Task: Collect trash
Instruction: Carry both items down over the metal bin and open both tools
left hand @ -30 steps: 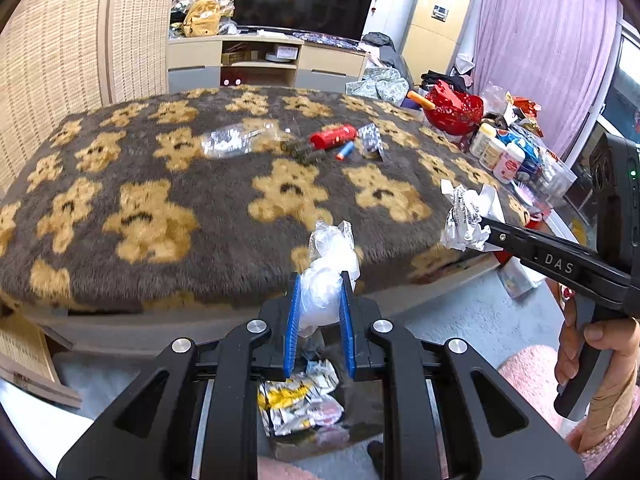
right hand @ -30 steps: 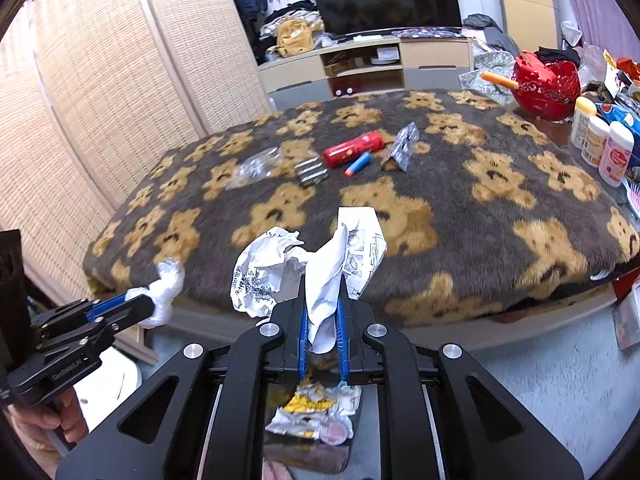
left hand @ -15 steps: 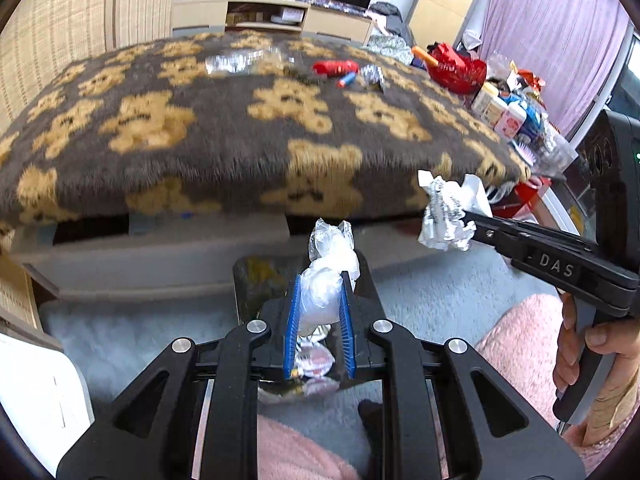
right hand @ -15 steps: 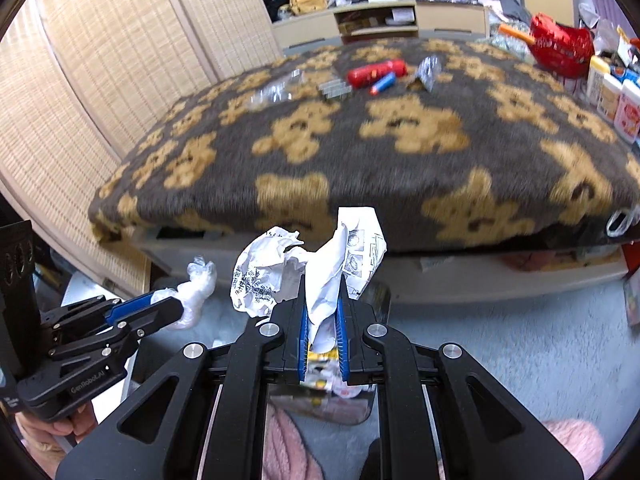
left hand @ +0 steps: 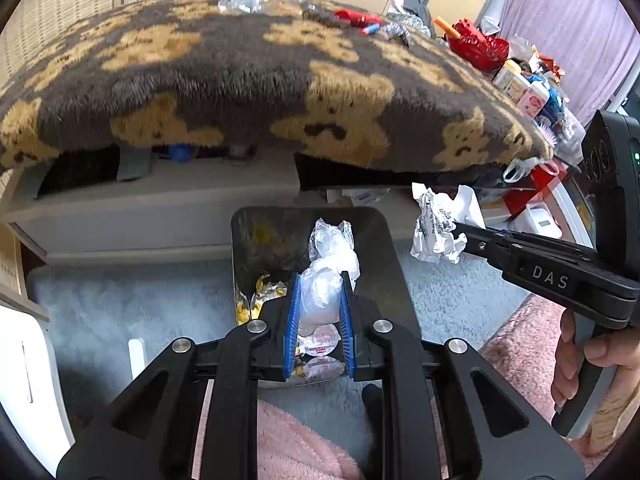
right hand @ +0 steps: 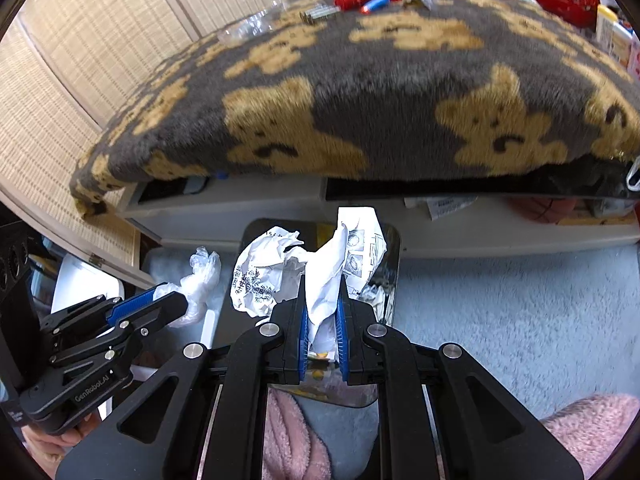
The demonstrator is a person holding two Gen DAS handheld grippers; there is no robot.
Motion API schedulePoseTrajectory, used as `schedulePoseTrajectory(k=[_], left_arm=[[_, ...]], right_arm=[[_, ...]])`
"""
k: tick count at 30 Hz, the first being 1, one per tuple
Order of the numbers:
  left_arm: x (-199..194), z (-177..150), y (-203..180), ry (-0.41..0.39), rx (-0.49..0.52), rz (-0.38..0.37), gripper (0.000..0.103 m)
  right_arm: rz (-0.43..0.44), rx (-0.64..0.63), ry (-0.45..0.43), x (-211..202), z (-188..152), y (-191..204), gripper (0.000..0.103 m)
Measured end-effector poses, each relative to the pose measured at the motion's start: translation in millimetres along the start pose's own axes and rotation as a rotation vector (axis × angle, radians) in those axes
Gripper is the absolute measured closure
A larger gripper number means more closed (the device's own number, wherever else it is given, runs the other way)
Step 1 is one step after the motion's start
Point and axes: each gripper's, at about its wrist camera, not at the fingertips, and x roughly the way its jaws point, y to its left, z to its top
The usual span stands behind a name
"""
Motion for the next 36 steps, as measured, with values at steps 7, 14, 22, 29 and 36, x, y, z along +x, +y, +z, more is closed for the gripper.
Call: schedulePoseTrajectory(k=[7,14,22,29,36], left_arm=[[33.1,-9.4,8.7,0.071,-0.011,0.011,0.086],[56.5,-11.5,17.0,0.120,-0.024,0.010,0.086],[66.8,-8.7,18.2,0.143,-0.028,-0.002,0.081],[64.1,-7.2,17.6,0.139,-0.024,0.007,0.066],[48.4,-3.1,16.7,0.100,-0.015,0.027,0.039]], right_arm=[[-0.006,0.020,0.063,30.8,-3.8,-7.5,0.090],[-0.002,0.037,0.102,50.6,-2.2,-10.9,0.087],[0.000,0.056,0.147,66.9,0.5,-15.9,0.084],[-0.007,0.051,0.135,65.8,5.3,-14.2,0.060],[0.009,0.052,0.102,52.4,12.2,-12.7,0.039]])
